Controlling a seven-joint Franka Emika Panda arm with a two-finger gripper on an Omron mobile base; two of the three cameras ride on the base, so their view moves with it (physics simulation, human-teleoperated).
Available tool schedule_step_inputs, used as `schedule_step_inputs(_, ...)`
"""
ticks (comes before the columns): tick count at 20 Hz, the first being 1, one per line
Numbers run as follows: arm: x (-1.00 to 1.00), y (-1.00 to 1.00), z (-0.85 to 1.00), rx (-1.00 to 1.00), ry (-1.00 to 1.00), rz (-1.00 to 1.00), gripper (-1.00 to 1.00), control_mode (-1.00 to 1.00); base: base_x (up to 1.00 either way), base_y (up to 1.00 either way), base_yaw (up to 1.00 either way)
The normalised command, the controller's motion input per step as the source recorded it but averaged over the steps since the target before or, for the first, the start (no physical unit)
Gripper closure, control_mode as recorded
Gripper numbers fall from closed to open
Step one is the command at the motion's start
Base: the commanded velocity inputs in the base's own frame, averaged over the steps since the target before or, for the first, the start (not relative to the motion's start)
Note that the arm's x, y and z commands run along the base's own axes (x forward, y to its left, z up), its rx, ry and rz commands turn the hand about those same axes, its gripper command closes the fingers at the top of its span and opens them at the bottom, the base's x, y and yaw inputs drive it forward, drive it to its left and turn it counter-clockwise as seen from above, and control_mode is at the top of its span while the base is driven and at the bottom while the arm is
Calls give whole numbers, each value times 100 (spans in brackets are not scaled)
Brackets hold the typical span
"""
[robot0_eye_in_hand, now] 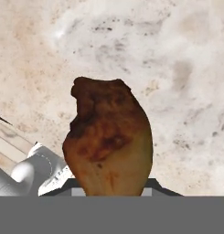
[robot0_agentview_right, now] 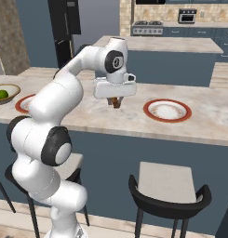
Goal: Pick the chicken drumstick and lime from their plates and place them in the bowl. Then put the bowl in the fridge.
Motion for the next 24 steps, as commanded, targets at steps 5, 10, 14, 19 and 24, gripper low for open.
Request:
schedule_step_inputs(5,0,67,33,3,3,25,100,-100,0,0,0)
schedule_step_inputs(10,0,73,24,3,4,28,100,-100,0,0,0)
schedule_step_inputs(14,0,73,21,3,3,27,100,-100,0,0,0)
schedule_step_inputs(19,0,76,9,0,1,29,100,-100,0,0,0)
schedule_step_inputs(24,0,77,1,0,0,31,100,-100,0,0,0)
